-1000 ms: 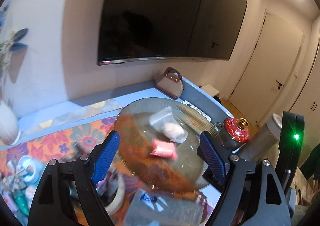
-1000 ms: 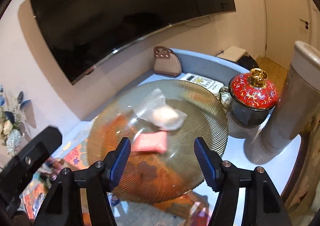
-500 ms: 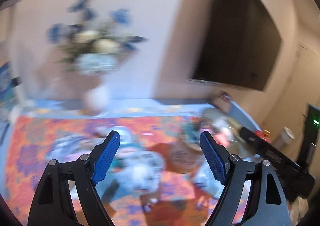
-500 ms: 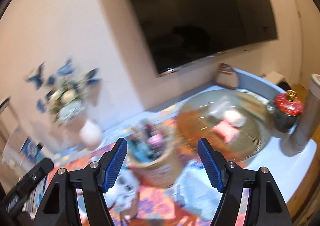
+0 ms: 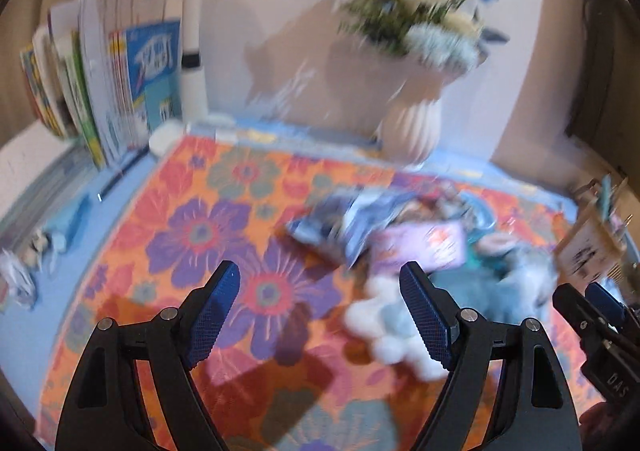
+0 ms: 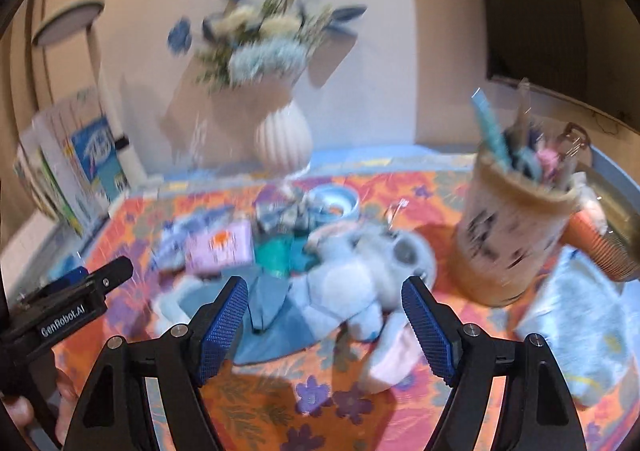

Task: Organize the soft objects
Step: 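Move both open grippers back over the soft items on the table, then grasp the blue-and-white wipes packet with the left gripper while the right reaches the lavender packet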

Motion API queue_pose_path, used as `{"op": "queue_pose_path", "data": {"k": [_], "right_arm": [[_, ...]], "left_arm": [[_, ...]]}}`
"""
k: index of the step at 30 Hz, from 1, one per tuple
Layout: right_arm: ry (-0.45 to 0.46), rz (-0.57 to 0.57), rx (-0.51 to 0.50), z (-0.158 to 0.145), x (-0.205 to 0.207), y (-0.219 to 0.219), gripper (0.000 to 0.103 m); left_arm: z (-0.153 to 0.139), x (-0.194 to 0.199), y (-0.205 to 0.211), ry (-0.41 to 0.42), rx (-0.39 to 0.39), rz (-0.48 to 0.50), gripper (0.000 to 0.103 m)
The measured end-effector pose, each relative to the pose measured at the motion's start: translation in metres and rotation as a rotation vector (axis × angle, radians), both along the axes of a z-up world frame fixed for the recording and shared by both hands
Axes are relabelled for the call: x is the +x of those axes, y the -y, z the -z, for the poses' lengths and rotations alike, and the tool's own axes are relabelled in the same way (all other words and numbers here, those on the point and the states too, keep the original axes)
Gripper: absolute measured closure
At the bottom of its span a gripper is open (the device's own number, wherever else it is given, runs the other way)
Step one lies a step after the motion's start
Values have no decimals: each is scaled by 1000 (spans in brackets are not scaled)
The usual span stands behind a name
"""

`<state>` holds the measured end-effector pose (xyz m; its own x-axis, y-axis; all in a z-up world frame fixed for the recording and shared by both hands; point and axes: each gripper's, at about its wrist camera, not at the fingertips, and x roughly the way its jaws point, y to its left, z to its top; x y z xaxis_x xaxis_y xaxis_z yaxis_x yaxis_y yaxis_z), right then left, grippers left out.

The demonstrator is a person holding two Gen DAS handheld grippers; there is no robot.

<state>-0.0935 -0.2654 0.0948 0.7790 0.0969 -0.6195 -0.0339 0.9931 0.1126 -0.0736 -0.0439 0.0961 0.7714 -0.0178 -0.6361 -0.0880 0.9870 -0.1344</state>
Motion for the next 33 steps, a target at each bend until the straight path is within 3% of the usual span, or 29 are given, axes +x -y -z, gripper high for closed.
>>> {"op": "queue_pose_path", "data": {"k": [4,7,9,18,22,25,27,29,33], "right_arm": [[-6,-5,-10,25,5,-5,25],[-3,2,-2,24,6,-3,21],[-10,11,7,26,8,-2,15],[-6,-14,23,22,5,0,15],[-24,-117,43,2,10,-11,15],[-22,-204,-90,-21,24,-37,15],[-29,-279,-195,-25,37,-57,15],[-43,-334,-262,-19,49,-68,15],[-89,-412,-350,-1,75,-82,15]], "left_arm": [[37,7,-9,-54,-20,1,22],[53,10,-13,-75,-29,0,22],[54,12,-13,-74,-41,3,22],[58,15,-17,-95,-71,6,22],[33,20,-19,-119,-102,57,21],[2,28,-15,-90,-40,132,8],[-9,39,-18,-54,-52,187,7],[-6,59,-20,-67,-71,240,8],[27,104,-20,-180,-121,321,8]]}}
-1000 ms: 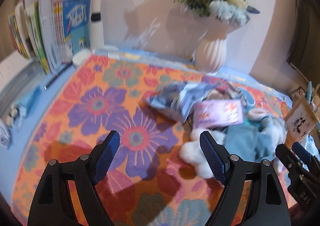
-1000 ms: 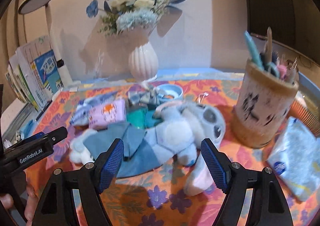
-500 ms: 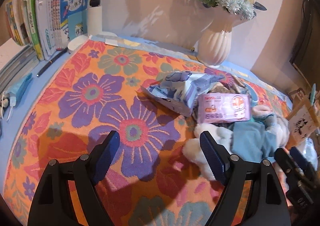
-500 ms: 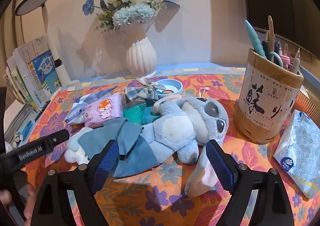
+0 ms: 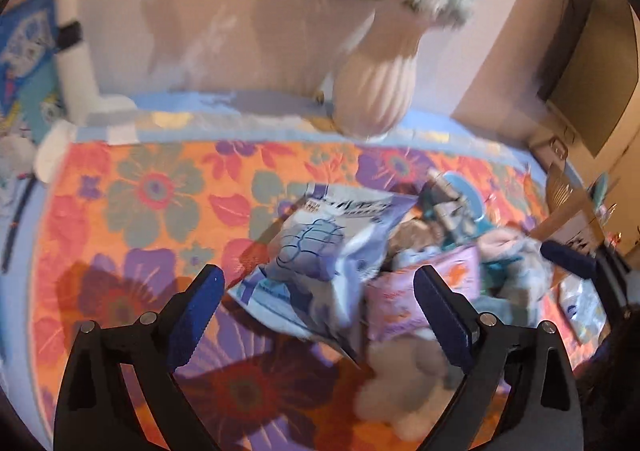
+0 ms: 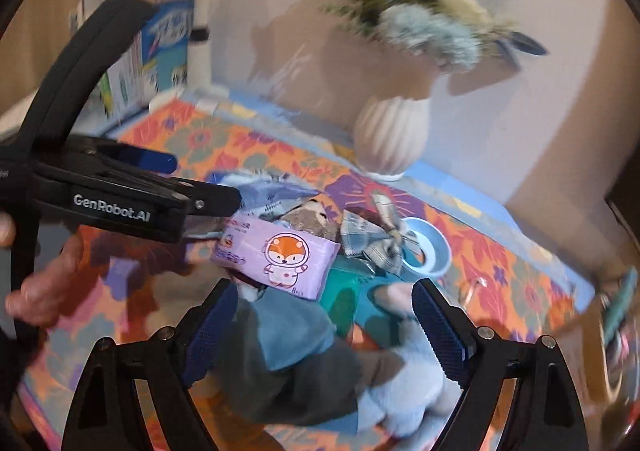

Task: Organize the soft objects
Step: 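Grasp the blue-and-white wipes packet with the left gripper while the right reaches the lavender packet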

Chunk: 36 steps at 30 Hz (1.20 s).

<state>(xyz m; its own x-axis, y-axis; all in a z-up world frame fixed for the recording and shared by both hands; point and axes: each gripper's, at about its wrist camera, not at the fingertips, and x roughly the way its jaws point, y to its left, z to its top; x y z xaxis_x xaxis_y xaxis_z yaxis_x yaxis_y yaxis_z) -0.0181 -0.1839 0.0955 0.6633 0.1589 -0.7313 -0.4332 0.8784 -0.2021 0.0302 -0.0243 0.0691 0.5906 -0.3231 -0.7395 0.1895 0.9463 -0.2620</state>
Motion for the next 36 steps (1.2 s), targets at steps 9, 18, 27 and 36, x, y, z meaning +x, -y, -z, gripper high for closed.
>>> {"op": "queue_pose_path", "data": {"k": [9,18,27,36], "right_arm": [[-5,-162,-124,30,23,-30,15],[-52,-199,-26,32,28,-27,50],[-83,-165,146,29,12,-16,80],[-92,-121,372,-3,-3,13,86]], "left_arm": [[36,28,-4,-58,-125,68,11],[40,26,-11,-58,-180,53,44],[31,15,-15,-11,-143,0,50],[0,-23,-35,97,-172,-107,50]]}}
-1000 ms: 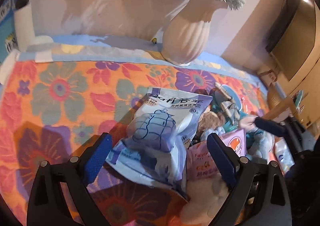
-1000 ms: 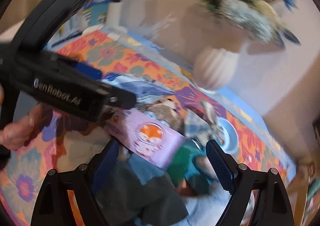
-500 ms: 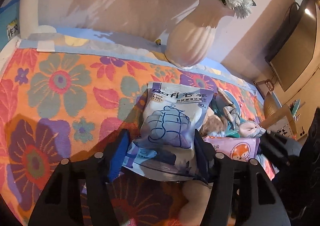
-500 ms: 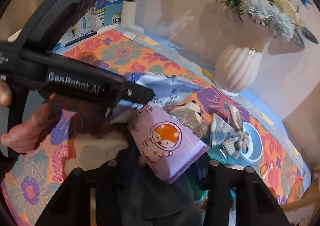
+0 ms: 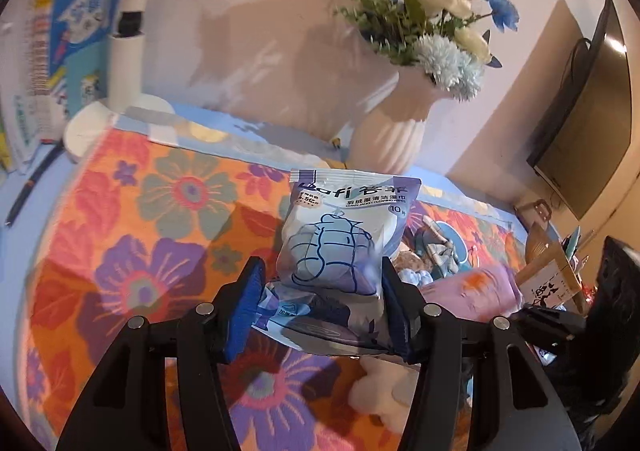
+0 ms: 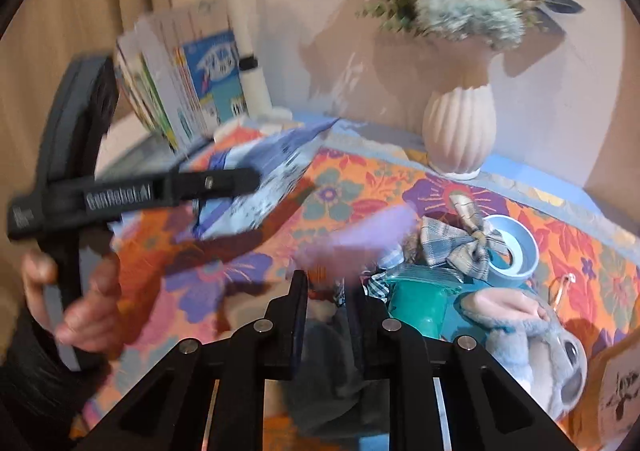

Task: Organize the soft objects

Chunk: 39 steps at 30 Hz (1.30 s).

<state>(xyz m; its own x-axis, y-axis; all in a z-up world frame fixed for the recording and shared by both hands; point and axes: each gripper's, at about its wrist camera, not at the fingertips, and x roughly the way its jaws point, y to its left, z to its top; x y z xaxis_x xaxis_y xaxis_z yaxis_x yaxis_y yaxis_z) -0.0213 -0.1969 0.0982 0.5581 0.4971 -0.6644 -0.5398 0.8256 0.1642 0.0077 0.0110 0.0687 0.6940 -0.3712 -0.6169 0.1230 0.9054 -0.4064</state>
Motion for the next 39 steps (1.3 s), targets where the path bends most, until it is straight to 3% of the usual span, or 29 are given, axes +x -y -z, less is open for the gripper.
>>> {"op": "queue_pose_path", "data": {"k": [4,8,10,12,14,17,21,25,27,30,39], "right_arm": [[14,39,78,-20,-20,21,86],[13,74,16,-22,-40,31,84],[19,112,-45,-19,-40,32,72],[13,126,-76,-17,-33,33,37],[-7,123,-73,-16,-20,31,32],[-63,105,-29,-10,2,25,32],[-138,182,-72,12,36,18,32],[-251,192,24,33,64,27,34],[-223,183,42,30,63,27,57],[-166,165,68,16,49,29,72],[-90,192,112,-17,-34,47,82]], "left_arm": [[-5,-19,-1,19,23,-38,50],[-4,-31,4,21,30,-51,50],[0,-35,8,23,38,-64,50],[5,-37,8,23,40,-82,50],[11,-38,7,20,39,-97,50],[20,-39,5,16,52,-125,50],[25,-37,0,13,34,-136,50],[24,-39,9,39,75,-116,50],[24,-40,14,49,97,-103,50],[24,-39,18,53,117,-83,50],[25,-39,21,53,141,-90,50]]}}
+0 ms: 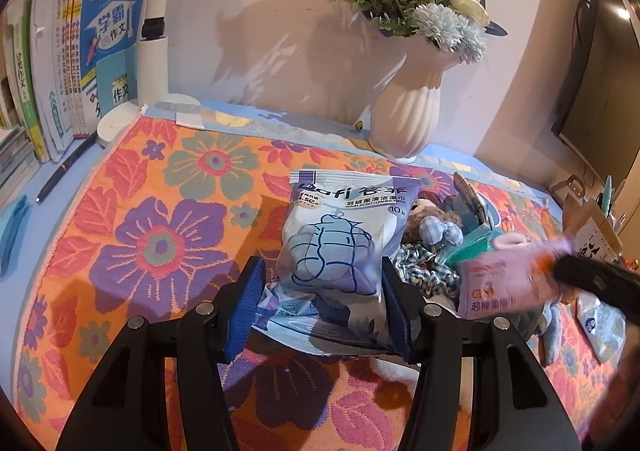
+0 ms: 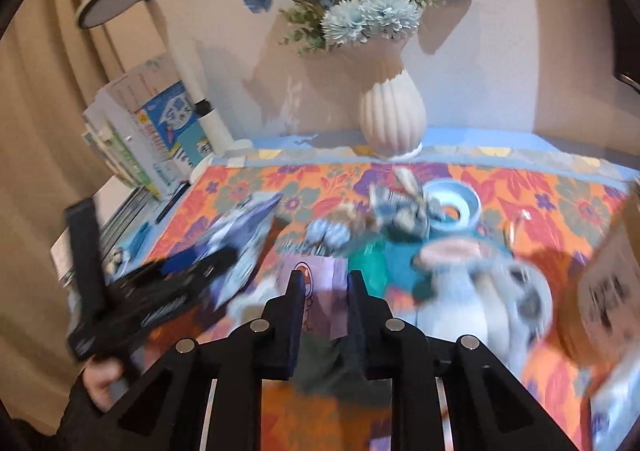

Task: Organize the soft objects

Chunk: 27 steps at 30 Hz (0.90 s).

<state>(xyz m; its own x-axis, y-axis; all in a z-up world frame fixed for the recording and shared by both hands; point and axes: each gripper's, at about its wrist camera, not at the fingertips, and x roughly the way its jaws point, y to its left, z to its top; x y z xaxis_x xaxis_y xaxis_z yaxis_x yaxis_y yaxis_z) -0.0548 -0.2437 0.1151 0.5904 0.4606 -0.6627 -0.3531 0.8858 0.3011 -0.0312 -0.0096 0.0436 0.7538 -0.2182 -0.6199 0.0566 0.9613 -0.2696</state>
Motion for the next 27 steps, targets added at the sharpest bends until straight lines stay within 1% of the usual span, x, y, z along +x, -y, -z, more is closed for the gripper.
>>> {"op": "queue_pose_path", "data": {"k": [2,4,5,6,7,8,10,13,15,16,17,18,19,20,24,27], "right_arm": [[-25,-24,-18,3,-23,-2,82],[-88,-69,-42,12,-39,-5,78],[-134,-89,-65,20,-47,-7,70],[-157,-90,-91,25,-52,-8,56],[-160,-82,-116,29,-55,-7,50],[-143,-67,-147,30,-59,-6,42],[-116,-53,-169,29,-58,-5,42],[-88,-31,-151,28,-44,-7,42],[-69,9,-195,36,-32,-15,42],[-76,27,-222,41,-25,-19,42],[-87,39,-239,47,-20,-23,47],[-93,38,-238,50,-18,-23,56],[-104,34,-229,55,-15,-25,59],[-106,37,-232,57,-15,-24,64],[-57,48,-248,52,-22,-23,66],[-10,67,-229,38,-30,-16,66]], "left_arm": [[0,0,3,2,16,-1,50],[0,-1,5,1,32,1,50],[0,0,6,-1,34,8,50],[0,-1,7,-2,35,15,50],[0,-1,7,0,40,15,50],[0,-1,8,2,48,14,50],[0,-2,9,4,54,18,50],[0,-3,9,5,61,14,50],[0,-3,10,4,62,14,50],[0,-2,10,3,61,14,50],[0,-2,10,2,61,13,50],[0,-2,9,1,61,13,50],[0,-2,10,1,63,13,50],[0,-2,10,1,66,13,50],[-1,-4,12,10,83,8,50],[-3,-6,13,19,89,3,50]]}}
